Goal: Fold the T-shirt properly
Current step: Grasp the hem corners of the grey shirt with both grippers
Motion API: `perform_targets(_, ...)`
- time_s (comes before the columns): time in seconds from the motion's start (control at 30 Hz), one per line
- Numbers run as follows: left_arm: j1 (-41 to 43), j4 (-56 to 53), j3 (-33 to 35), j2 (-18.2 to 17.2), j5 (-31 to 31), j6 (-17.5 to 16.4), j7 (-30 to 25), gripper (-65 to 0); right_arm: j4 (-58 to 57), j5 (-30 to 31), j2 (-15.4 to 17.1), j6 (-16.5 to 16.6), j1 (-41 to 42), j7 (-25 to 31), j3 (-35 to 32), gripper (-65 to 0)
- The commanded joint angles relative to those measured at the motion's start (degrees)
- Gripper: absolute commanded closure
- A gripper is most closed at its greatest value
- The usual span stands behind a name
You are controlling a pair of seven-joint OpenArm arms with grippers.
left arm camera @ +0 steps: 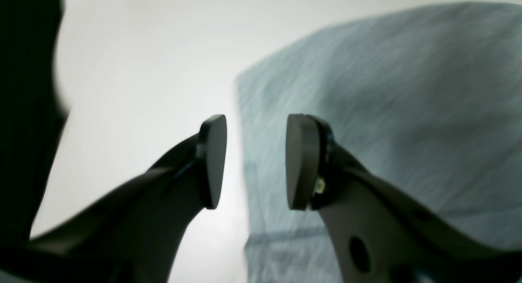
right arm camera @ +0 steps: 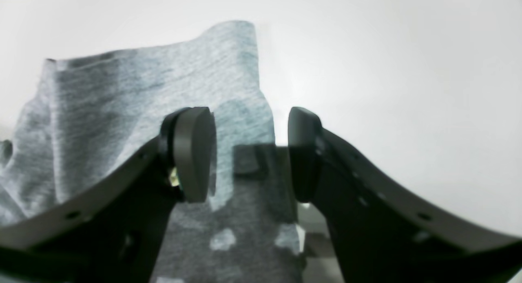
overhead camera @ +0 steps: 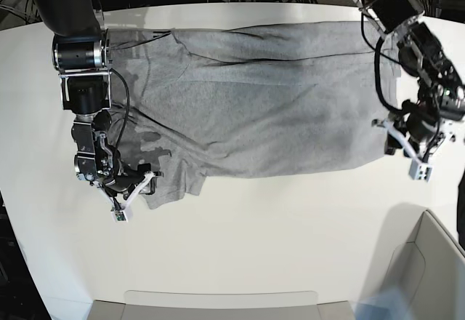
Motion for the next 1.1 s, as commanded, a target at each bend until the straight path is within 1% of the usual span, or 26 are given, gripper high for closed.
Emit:
perform_targets(0.0, -3.10, -2.92, 1.39, -1.52, -0.05, 3.24, -1.14, -28.1, -0.48, -1.17, 0.14, 0.44, -0.22, -4.50, -0.12, -30.1)
perform_targets(0.03, -5.39, -7.14, 3.23, -2.22, -0.05, 5.79, -2.64, -28.9, -0.48, -1.17, 0.23, 0.44, -0.22, -4.50, -0.12, -30.1)
perform_targets(0.07, -7.23, -11.19, 4.82, -2.92, -0.05, 7.37, -4.75, -29.0, -0.48, -1.17, 0.31, 0.44, -0.22, -4.50, -0.12, -30.1)
perform_targets(0.17, -9.69, -21.91, 8.68, -5.82, -0.05, 7.55, -10.28, -29.0, -0.48, -1.17, 0.31, 0.44, -0.05, -4.50, -0.12, -30.1)
perform_targets(0.3, -13.12, -33.16, 10.18, -9.78, -0.05, 7.55, -14.68, -29.0, -0.48, -1.17, 0.31, 0.44, 0.04, -4.50, -0.12, -30.1)
perform_targets(0.37, -13.65, -37.38, 10.35, -11.63, -0.14, 7.37, -16.00, -29.0, -0.48, -1.17, 0.31, 0.44, 0.04, -4.58, -0.12, -30.1)
perform_targets(0.5, -13.65, -41.25, 15.72, -14.79, -0.23, 7.37, -20.31, -29.1, -0.57, -1.17, 0.31, 0.44, -0.05, -4.58, -0.12, -30.1)
perform_targets(0.57, -13.65, -43.54, 18.88, -15.49, -0.23, 7.20, -22.42, -29.2, -0.57, -1.17, 0.31, 0.44, -0.05, -4.58, -0.12, -30.1)
perform_targets(0.6, -13.65, -44.42, 20.02, -15.49, -0.14, 6.49, -23.12, -29.2, -0.57, -1.17, 0.31, 0.35, -0.05, -4.58, -0.12, -30.1)
perform_targets(0.67, -13.65, -46.88, 21.52, -15.85, -0.23, 3.50, -23.91, -29.2, -0.57, -1.17, 0.31, 0.35, -0.05, -4.58, -0.03, -30.1)
perform_targets(0.7, -13.74, -48.11, 21.43, -15.85, -0.23, 1.31, -24.18, -29.2, -0.57, -1.17, 0.31, 0.35, -0.05, -4.58, -0.03, -30.1)
perform_targets(0.73, -13.83, -48.99, 21.34, -15.85, -0.23, -0.06, -24.35, -29.2, -0.57, -1.17, 0.31, 0.35, -0.05, -4.58, -0.03, -30.1)
perform_targets(0.97, -15.32, -55.93, 21.96, -15.85, -0.14, -0.06, -29.01, -28.4, -0.48, -1.17, 0.31, 0.35, -0.22, -4.58, -0.03, -30.1)
perform_targets(1.0, -15.32, -56.11, 21.96, -15.85, -0.14, -0.06, -29.63, -27.1, -0.48, -1.17, 0.31, 0.35, -0.22, -4.58, -0.03, -30.1)
perform_targets(1.07, -15.32, -56.37, 21.96, -15.85, -0.14, -0.06, -29.98, -22.4, -0.48, -1.17, 0.31, 0.35, -0.22, -4.58, -0.03, -29.9)
